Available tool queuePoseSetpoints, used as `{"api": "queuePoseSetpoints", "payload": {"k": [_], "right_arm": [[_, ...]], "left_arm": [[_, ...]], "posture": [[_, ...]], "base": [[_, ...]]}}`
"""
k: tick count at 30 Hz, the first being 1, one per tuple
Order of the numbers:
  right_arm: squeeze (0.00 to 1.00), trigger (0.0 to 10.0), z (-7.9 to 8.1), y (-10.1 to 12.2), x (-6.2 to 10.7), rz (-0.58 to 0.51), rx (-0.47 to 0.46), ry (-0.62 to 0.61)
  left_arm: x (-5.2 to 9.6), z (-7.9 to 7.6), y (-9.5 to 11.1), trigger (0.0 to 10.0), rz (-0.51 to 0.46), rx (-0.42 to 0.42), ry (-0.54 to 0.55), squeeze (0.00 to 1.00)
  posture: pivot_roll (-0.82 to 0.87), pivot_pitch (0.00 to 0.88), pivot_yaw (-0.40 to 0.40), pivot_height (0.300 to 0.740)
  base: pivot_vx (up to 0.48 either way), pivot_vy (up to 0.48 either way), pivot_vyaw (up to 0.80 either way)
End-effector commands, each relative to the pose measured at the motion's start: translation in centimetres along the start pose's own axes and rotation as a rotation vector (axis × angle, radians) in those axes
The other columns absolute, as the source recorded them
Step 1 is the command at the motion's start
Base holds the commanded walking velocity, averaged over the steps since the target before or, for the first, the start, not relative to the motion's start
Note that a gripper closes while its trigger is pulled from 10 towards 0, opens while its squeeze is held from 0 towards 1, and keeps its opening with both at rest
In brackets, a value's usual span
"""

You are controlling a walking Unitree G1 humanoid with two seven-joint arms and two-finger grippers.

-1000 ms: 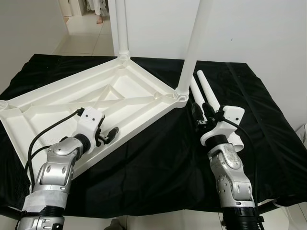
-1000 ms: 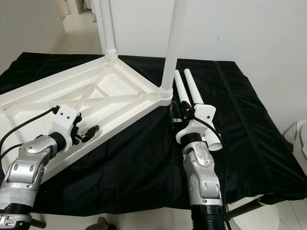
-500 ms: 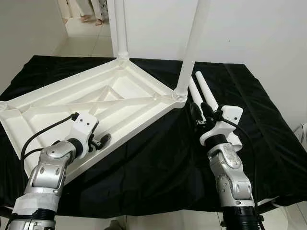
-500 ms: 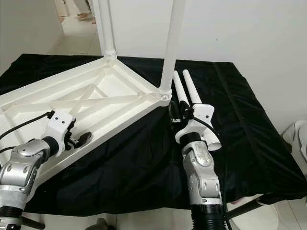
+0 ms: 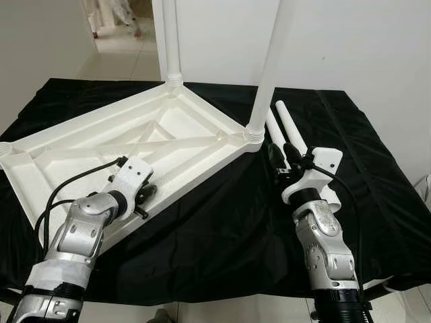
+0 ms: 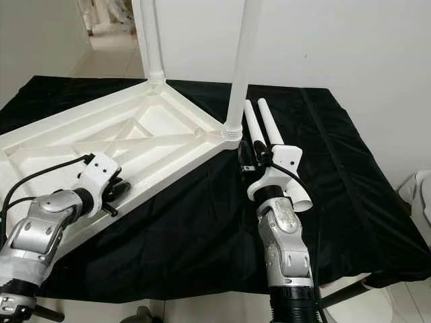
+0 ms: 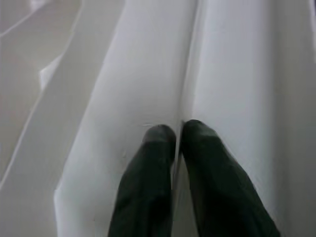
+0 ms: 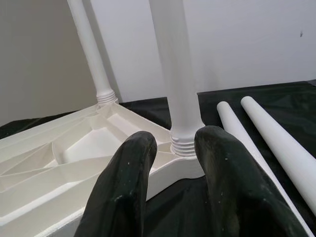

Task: Building children table

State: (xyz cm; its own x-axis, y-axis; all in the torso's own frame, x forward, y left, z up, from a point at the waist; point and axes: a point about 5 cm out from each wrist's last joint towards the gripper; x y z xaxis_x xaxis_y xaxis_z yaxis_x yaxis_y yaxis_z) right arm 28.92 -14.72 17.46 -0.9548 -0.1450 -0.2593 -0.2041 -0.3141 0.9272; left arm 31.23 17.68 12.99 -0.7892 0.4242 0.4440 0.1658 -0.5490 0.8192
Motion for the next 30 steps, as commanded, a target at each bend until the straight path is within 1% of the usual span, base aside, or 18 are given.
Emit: {"api": "queuePoseSetpoints", "payload": {"k": [1,7,8,11,13,14,16,20,23,26,28,29,30], "right_arm": [[0.00,10.0,0.0,0.0,-0.1,-0.008,0.004,-0.002],[0.00,10.0,0.0,0.1,-0.2,-0.013,0.004,-0.006],[0.00,10.0,0.0,0.2,-0.2,-0.017,0.004,-0.008],[0.00,10.0,0.0,0.2,-0.2,-0.017,0.004,-0.008],[0.00,10.0,0.1,0.3,-0.3,-0.025,0.001,-0.010],[0.00,10.0,0.1,0.3,-0.3,-0.025,0.001,-0.010],[0.00,10.0,0.3,0.4,-0.6,-0.032,-0.001,-0.008],[0.00,10.0,0.5,0.5,-0.8,-0.039,-0.004,-0.005],[0.00,10.0,1.0,0.5,-1.3,-0.050,-0.014,0.002],[0.00,10.0,1.1,0.5,-1.4,-0.051,-0.017,0.004],[0.00,10.0,1.2,0.5,-1.6,-0.052,-0.021,0.008],[0.00,10.0,1.2,0.5,-1.6,-0.052,-0.021,0.008],[0.00,10.0,1.3,0.4,-1.7,-0.051,-0.024,0.011]], "left_arm": [[-0.7,-0.9,-0.5,0.0,0.041,0.003,-0.042,0.00],[-1.5,-1.1,-0.1,0.0,0.047,0.019,-0.035,0.00],[-1.9,-1.2,0.1,0.0,0.048,0.036,-0.021,0.00],[-1.9,-1.2,0.1,0.0,0.048,0.036,-0.021,0.00],[-3.0,-1.8,0.8,0.0,0.044,0.093,0.034,0.00],[-3.0,-1.8,0.8,0.0,0.044,0.093,0.034,0.00],[-3.8,-2.3,1.7,0.0,0.031,0.136,0.082,0.00],[-4.3,-2.6,2.4,0.0,0.020,0.163,0.125,0.00],[-4.8,-3.3,3.2,0.0,0.012,0.209,0.201,0.00],[-4.8,-3.5,3.4,0.0,0.009,0.218,0.210,0.00],[-5.0,-4.3,3.9,0.0,0.005,0.222,0.208,0.00],[-5.0,-4.3,3.9,0.0,0.005,0.222,0.208,0.00],[-5.1,-4.8,4.1,0.0,0.002,0.227,0.198,0.00]], "posture": [[0.06,0.024,0.007,0.740],[0.06,0.026,0.013,0.740],[0.05,0.028,0.018,0.740],[0.05,0.028,0.018,0.740],[0.05,0.031,0.026,0.740],[0.05,0.031,0.026,0.740],[0.05,0.030,0.028,0.740],[0.05,0.029,0.029,0.740],[0.06,0.028,0.028,0.740],[0.06,0.028,0.028,0.740],[0.07,0.026,0.025,0.740],[0.07,0.026,0.025,0.740],[0.07,0.025,0.023,0.740]], "base": [[0.000,0.000,0.00],[0.000,0.000,0.00],[0.000,0.000,0.00],[0.000,0.000,0.00],[0.000,0.000,0.00],[0.000,0.000,0.00],[0.000,0.000,0.00],[0.000,0.000,0.00],[0.000,0.000,0.00],[0.000,0.000,0.00],[0.000,0.000,0.00],[0.000,0.000,0.00],[0.000,0.000,0.00]]}}
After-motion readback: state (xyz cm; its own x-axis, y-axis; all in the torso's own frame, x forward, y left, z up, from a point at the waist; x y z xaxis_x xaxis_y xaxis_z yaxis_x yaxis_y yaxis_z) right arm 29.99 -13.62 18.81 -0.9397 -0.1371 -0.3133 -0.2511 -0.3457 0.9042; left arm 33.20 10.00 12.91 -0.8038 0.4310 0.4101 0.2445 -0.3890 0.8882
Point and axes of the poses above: a point about 5 cm out from each wrist's last joint towards the gripper, its own x axis pointing back from the gripper into the wrist, its own y axis along the axis of the wrist's last joint, z = x × y, and after that the axes turned 6 degrees about -x, right-handed
